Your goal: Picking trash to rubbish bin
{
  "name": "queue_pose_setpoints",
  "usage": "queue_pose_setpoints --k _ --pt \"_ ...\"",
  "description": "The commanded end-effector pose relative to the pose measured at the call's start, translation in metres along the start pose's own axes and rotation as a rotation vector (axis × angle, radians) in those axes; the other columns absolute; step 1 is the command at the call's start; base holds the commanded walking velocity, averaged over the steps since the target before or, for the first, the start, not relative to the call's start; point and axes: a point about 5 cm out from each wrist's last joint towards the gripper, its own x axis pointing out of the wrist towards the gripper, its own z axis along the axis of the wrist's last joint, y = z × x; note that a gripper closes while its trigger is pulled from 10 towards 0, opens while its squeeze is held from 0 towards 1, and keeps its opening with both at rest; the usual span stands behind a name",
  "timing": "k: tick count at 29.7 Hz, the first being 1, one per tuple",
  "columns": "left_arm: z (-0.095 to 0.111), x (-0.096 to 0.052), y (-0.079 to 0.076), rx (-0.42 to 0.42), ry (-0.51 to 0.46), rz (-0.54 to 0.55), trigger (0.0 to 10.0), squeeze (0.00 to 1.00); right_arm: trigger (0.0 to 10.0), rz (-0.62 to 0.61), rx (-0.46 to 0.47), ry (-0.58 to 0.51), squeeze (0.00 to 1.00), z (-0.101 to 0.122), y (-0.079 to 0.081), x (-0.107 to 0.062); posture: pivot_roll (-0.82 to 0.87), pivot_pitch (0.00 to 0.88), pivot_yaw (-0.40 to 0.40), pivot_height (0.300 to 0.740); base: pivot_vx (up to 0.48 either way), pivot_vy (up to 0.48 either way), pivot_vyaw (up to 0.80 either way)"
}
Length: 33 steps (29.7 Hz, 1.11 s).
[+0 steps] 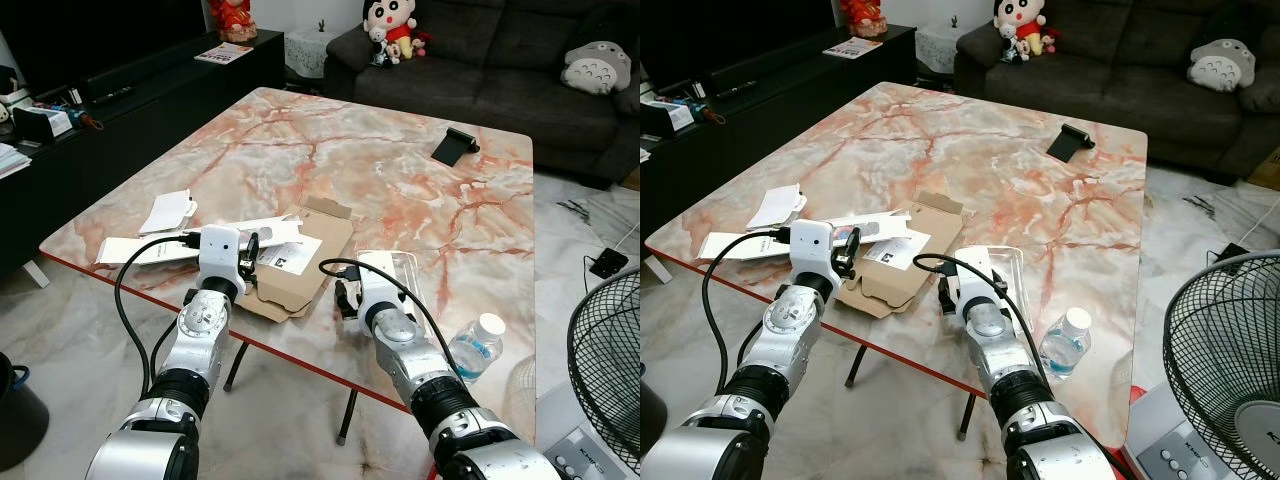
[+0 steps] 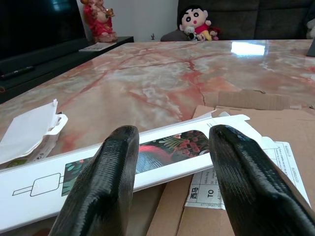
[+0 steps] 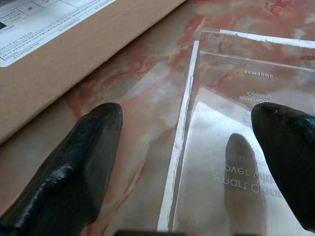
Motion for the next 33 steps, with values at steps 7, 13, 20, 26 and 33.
queue_pose_setpoints --k 7,13,20,26,33 --pt "0.0002 0.0005 -0.0004 -0.012 0.008 -0.006 10.0 0.00 0.1 -0.021 0.007 0.046 0.00 -0.0090 -0.0039 0.0000 -0.02 0.000 -0.026 0.740 0.000 0.000 0.00" --pt "-0.0001 0.0004 -0.0006 -0.011 0.011 -0.007 10.0 0.00 0.0 -0.031 -0.004 0.037 0.00 -0.0061 -0.0065 0.0004 -0.02 0.000 -0.026 0.740 0.000 0.000 0.00" --pt "0.0004 0.0007 -0.0011 -0.009 0.010 -0.011 10.0 0.00 0.0 -0.037 -0.019 0.033 0.00 -0.0045 -0.0081 0.0008 -0.02 0.000 -0.027 0.740 0.000 0.000 0.00" --pt "0.0006 0.0007 -0.0015 -0.007 0.009 -0.015 10.0 0.00 0.0 -0.032 -0.038 0.034 0.00 -0.0045 -0.0084 0.0008 -0.02 0.000 -0.027 0.740 0.000 0.000 0.00" --pt "0.0008 0.0010 -0.0023 -0.007 0.009 -0.021 10.0 0.00 0.0 -0.014 -0.057 0.039 0.00 -0.0048 -0.0067 0.0008 -0.02 0.000 -0.029 0.740 0.000 0.000 0.00"
